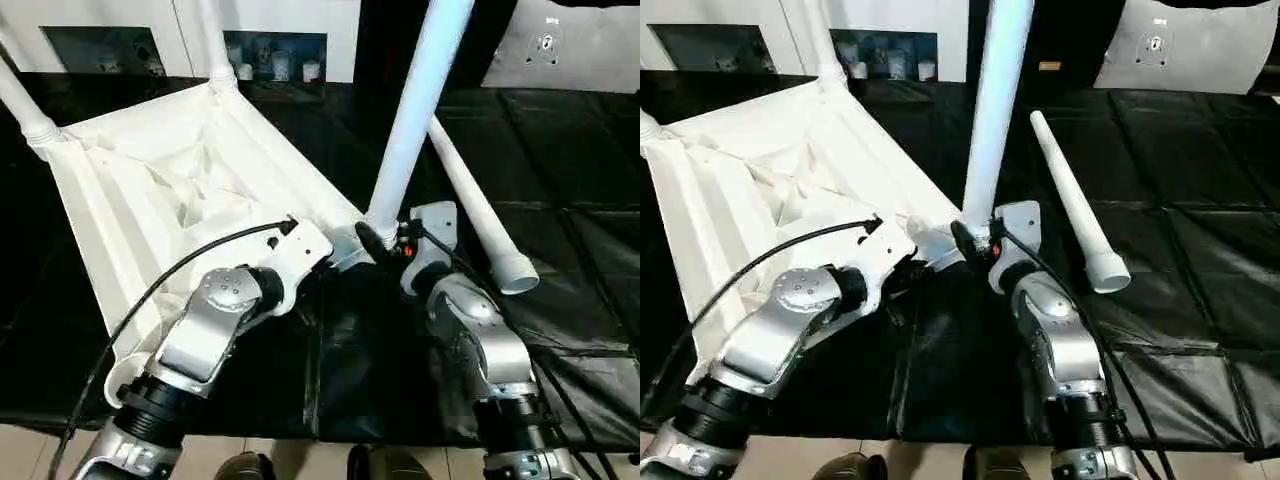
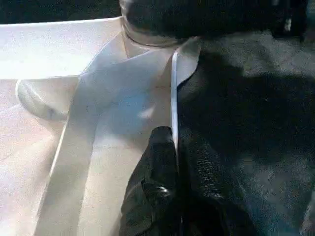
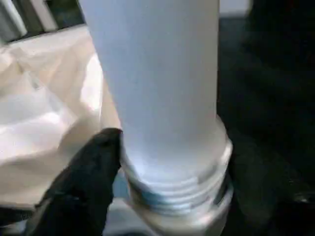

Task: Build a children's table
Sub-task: Rotate leg to tighten

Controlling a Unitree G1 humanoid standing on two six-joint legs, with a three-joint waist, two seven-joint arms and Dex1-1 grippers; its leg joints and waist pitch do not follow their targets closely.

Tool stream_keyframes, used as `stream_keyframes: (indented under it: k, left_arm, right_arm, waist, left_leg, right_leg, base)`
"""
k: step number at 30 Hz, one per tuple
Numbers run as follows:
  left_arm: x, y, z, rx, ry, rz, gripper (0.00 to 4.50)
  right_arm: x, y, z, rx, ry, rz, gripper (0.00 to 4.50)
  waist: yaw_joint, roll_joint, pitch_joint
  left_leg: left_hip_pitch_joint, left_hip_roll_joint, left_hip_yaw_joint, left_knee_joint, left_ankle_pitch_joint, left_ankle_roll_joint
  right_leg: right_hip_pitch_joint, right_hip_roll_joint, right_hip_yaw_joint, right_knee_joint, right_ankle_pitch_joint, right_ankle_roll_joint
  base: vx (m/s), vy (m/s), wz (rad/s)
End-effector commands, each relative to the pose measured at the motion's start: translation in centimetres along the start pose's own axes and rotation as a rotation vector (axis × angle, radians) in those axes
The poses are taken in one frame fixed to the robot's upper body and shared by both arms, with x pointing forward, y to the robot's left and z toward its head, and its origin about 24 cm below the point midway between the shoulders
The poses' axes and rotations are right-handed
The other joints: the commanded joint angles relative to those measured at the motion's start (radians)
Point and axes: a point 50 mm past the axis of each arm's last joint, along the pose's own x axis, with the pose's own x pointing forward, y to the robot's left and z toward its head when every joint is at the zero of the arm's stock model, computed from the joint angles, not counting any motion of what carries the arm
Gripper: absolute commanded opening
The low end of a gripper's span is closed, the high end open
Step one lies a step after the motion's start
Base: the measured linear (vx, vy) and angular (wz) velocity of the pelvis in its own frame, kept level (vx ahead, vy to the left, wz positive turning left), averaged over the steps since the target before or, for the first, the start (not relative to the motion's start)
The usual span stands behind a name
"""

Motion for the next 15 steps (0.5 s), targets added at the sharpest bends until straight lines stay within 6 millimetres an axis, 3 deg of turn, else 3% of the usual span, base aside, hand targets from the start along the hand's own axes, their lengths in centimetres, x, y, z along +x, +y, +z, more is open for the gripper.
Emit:
stream_keyframes:
  k: [1, 7, 9, 13, 15]
  left_arm:
    - [-0.5, -0.1, 1.3, 0.061, -0.087, -0.043, 0.0]
    - [-1.6, 0.7, 0.3, 0.11, -0.071, -0.12, 0.0]
    - [-2.5, 1.0, -0.5, 0.154, -0.038, -0.202, 0.0]
    - [-3.7, 1.0, -1.4, 0.209, -0.008, -0.35, 0.0]
    - [-3.9, 1.0, -1.5, 0.21, -0.011, -0.389, 0.0]
  right_arm:
    - [-0.7, -0.2, -0.9, 0.015, 0.038, 0.075, 3.8]
    - [-2.2, -1.5, 0.8, -0.056, -0.011, 0.214, 4.32]
    - [-3.4, -2.0, 1.7, -0.146, 0.014, 0.366, 4.47]
    - [-5.0, -2.9, 2.7, -0.218, 0.081, 0.551, 4.47]
    - [-5.1, -3.2, 3.0, -0.254, 0.097, 0.581, 4.47]
  waist:
    - [0.004, 0.0, -0.077]
    - [0.009, -0.001, -0.079]
    - [0.015, 0.0, -0.081]
    - [0.026, -0.001, -0.082]
    - [0.034, 0.001, -0.083]
  left_leg:
    - [-0.008, 0.083, -0.028, -0.056, 0.081, 0.165]
    - [-0.009, 0.083, -0.027, -0.052, 0.085, 0.189]
    - [-0.007, 0.084, -0.028, -0.05, 0.081, 0.203]
    - [-0.003, 0.088, -0.028, -0.047, 0.092, 0.223]
    - [0.001, 0.091, -0.027, -0.045, 0.102, 0.225]
  right_leg:
    - [0.073, -0.125, 0.066, -0.059, 0.031, -0.252]
    - [0.073, -0.126, 0.064, -0.058, 0.037, -0.258]
    - [0.073, -0.124, 0.062, -0.057, 0.03, -0.253]
    - [0.069, -0.124, 0.06, -0.053, 0.039, -0.251]
    - [0.063, -0.125, 0.058, -0.049, 0.036, -0.266]
  base:
    - [0.0, 0.0, 0.0]
    - [0.0, 0.0, 0.0]
    - [0.0, 0.0, 0.0]
    - [0.0, 0.0, 0.0]
    - [0.0, 0.0, 0.0]
